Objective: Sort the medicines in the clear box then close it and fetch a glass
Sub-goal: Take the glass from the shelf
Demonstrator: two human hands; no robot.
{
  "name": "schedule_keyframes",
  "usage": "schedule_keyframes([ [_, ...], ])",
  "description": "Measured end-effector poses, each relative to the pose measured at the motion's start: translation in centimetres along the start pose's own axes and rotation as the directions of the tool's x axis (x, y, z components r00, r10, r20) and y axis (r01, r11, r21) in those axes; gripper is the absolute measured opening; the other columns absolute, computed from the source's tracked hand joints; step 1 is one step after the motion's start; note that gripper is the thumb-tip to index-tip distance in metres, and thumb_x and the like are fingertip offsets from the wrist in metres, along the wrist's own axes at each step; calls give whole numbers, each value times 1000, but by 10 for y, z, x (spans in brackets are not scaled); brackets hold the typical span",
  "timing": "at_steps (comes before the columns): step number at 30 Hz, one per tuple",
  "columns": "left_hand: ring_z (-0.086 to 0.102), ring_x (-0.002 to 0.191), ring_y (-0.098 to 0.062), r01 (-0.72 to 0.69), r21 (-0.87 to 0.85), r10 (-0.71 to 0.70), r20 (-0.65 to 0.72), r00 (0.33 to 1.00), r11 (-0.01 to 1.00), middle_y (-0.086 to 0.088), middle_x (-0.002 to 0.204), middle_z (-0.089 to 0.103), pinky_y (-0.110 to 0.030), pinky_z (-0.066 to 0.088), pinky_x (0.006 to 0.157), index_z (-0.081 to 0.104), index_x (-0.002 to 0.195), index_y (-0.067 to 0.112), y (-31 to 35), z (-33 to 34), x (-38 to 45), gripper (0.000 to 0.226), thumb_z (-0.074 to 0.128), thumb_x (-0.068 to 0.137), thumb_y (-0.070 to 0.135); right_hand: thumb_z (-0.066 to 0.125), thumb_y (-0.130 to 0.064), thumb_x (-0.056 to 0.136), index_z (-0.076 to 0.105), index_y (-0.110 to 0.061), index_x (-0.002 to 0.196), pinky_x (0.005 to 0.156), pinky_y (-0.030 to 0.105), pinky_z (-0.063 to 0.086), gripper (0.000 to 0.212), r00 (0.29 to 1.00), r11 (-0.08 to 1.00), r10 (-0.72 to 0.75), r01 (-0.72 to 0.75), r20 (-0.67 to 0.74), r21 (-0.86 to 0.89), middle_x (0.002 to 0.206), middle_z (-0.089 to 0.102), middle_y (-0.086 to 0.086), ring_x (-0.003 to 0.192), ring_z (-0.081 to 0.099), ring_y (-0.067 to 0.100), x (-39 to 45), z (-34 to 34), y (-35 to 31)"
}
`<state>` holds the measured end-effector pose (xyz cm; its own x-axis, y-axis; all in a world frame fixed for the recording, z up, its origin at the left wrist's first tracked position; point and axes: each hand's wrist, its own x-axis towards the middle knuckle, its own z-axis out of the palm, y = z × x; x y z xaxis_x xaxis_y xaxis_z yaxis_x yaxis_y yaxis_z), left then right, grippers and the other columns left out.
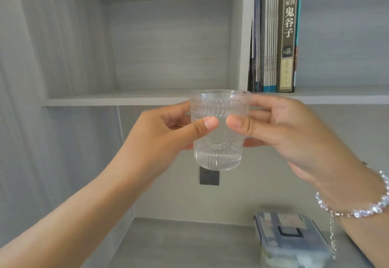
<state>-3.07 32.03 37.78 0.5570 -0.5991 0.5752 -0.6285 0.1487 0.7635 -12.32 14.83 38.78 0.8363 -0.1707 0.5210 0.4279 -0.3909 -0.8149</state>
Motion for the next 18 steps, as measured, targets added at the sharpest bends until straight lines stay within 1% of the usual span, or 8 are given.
schedule_keyframes([
  [3, 70, 89, -6, 27, -93, -22, 50, 999, 995, 10, 96, 75, -16, 54, 71, 70, 106, 32, -18, 31, -14, 39, 72, 67, 40, 75, -45, 43, 64, -28, 104, 66, 17, 53, 64, 999, 999, 37, -36, -32, 15, 84, 76, -11, 79, 71, 4, -31, -12, 25],
  [4, 71, 88, -5, 47, -124, -39, 68, 997, 991, 10, 96, 75, -14, 53, 69, 70, 106, 31, -26, 41, -17, 39, 72, 66, 37, 76, -44, 45, 64, -30, 104, 69, 17, 53, 62, 998, 998, 53, -52, -37, 17, 88, 76, -11, 82, 71, 5, -40, -17, 34],
  [7, 69, 95, -6, 112, -152, -91, 136, 987, 982, 11, 100, 74, -15, 52, 78, 69, 106, 34, -50, 70, -26, 41, 75, 65, 33, 79, -42, 46, 61, -29, 113, 87, 33, 52, 71, 990, 992, 130, -130, -62, -2, 101, 75, -8, 95, 70, 11, -67, -30, 60],
  [10, 68, 98, -5, 194, -150, -162, 202, 966, 969, 12, 101, 74, -16, 52, 83, 68, 107, 37, -76, 99, -33, 47, 80, 62, 31, 81, -41, 41, 58, -31, 111, 91, 39, 51, 74, 966, 973, 232, -232, -109, 22, 102, 74, -9, 97, 69, 10, -92, -42, 91],
  [13, 67, 96, 0, 262, -128, -226, 242, 944, 957, 17, 98, 74, -11, 50, 78, 67, 104, 43, -104, 129, -43, 50, 83, 60, 23, 82, -34, 41, 55, -29, 110, 86, 33, 54, 74, 941, 949, 316, -313, -125, 43, 103, 73, -10, 96, 70, 11, -116, -53, 126],
  [15, 66, 98, 2, 300, -107, -262, 273, 926, 948, 20, 100, 72, -11, 50, 79, 66, 105, 46, -124, 147, -51, 56, 83, 63, 15, 83, -31, 43, 53, -30, 109, 76, 23, 54, 73, 922, 929, 369, -365, -115, 53, 105, 73, -11, 95, 70, 11, -133, -58, 151],
  [16, 65, 99, 1, 322, -99, -282, 289, 915, 942, 20, 102, 72, -12, 50, 81, 65, 107, 46, -134, 155, -56, 58, 83, 63, 13, 84, -32, 43, 52, -32, 109, 75, 21, 54, 73, 912, 919, 394, -391, -109, 52, 105, 72, -12, 95, 70, 11, -141, -61, 163],
  [18, 64, 102, 2, 374, -100, -329, 308, 893, 922, 21, 105, 71, -14, 51, 83, 64, 109, 47, -154, 172, -66, 62, 84, 62, 11, 85, -38, 44, 50, -37, 108, 81, 29, 54, 72, 893, 898, 439, -437, -98, 43, 109, 71, -13, 97, 69, 12, -155, -64, 186],
])
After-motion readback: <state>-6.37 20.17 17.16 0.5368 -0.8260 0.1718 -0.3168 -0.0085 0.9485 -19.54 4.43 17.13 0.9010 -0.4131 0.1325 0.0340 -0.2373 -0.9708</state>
